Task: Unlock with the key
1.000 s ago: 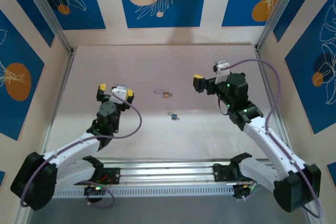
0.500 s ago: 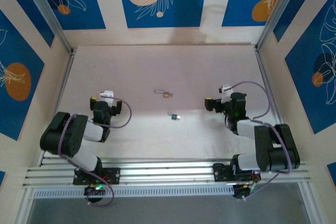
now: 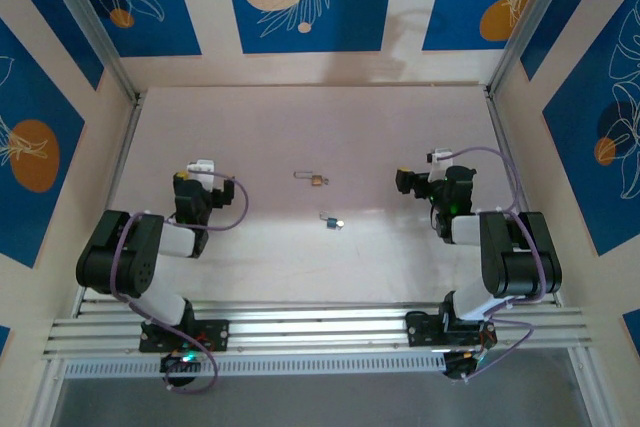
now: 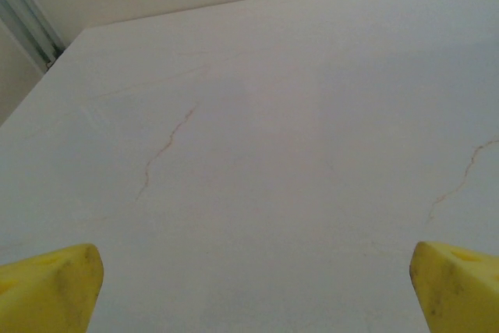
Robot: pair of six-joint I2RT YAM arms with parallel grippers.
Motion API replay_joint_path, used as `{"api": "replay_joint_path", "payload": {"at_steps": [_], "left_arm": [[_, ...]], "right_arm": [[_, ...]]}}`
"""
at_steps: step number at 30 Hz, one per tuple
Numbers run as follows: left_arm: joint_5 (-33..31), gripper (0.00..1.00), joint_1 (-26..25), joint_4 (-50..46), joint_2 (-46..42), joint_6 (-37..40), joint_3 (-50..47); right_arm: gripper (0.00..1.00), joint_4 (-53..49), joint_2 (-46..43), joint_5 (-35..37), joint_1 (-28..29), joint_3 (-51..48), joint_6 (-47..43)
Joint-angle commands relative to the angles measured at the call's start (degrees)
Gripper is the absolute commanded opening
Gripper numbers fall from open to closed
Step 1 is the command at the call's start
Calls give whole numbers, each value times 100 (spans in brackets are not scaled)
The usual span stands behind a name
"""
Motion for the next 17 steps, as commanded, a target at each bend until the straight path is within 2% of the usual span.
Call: {"api": "replay_joint_path", "payload": {"at_steps": [1,17], "left_arm": [[144,100,68,-52,-107,-113,37],[206,100,76,-87,-107,-99,49]], "right_arm": [[99,27,15,-94,-18,38,54],[99,8,14,-95,-17,46,54]]}}
